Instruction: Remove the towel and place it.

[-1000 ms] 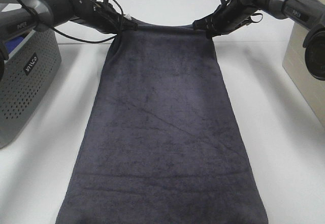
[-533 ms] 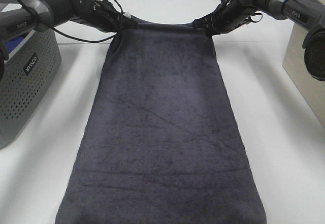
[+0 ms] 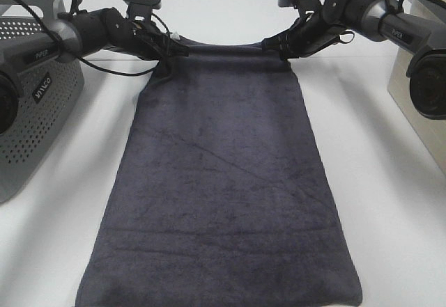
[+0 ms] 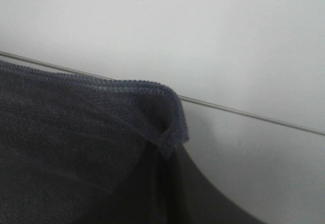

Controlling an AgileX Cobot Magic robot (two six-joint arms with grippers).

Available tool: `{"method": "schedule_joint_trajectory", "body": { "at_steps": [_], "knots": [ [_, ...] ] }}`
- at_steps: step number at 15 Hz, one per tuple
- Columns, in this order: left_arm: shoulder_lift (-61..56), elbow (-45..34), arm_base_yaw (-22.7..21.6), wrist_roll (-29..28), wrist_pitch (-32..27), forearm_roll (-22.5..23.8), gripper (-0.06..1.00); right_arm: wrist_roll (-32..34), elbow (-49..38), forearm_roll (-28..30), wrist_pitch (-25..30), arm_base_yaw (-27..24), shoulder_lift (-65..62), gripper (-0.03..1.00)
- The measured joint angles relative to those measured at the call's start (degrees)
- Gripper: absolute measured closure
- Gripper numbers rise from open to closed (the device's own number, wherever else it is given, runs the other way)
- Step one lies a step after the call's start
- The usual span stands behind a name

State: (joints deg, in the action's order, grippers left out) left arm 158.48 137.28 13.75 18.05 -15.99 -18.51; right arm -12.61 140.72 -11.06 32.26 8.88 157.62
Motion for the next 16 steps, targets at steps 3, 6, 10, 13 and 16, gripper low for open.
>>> {"method": "schedule_joint_trajectory", "body": {
  "at_steps": [3, 6, 10, 13, 16],
  "knots": [
    [0.8, 0.0, 0.0, 0.0, 4.9, 0.1, 0.68, -0.1, 0.0, -0.1, -1.6, 0.0, 0.2, 0.74],
    [1.2, 0.0, 0.0, 0.0, 10.4, 0.1, 0.42, 0.1, 0.0, -0.1, -3.7, -0.1, 0.2, 0.39],
    [1.2, 0.0, 0.0, -1.3, 12.8, 0.1, 0.32, 0.1, 0.0, -0.1, -3.3, -0.1, 0.2, 0.28],
    [-1.0, 0.0, 0.0, -1.3, -0.5, 0.9, 0.31, 0.8, 0.0, 0.2, 8.9, -0.1, -3.7, 0.28],
    [-10.0, 0.0, 0.0, -3.8, -22.1, 2.4, 0.25, 6.0, 0.0, 0.2, 25.8, -0.1, -11.3, 0.23]
  ]
}}
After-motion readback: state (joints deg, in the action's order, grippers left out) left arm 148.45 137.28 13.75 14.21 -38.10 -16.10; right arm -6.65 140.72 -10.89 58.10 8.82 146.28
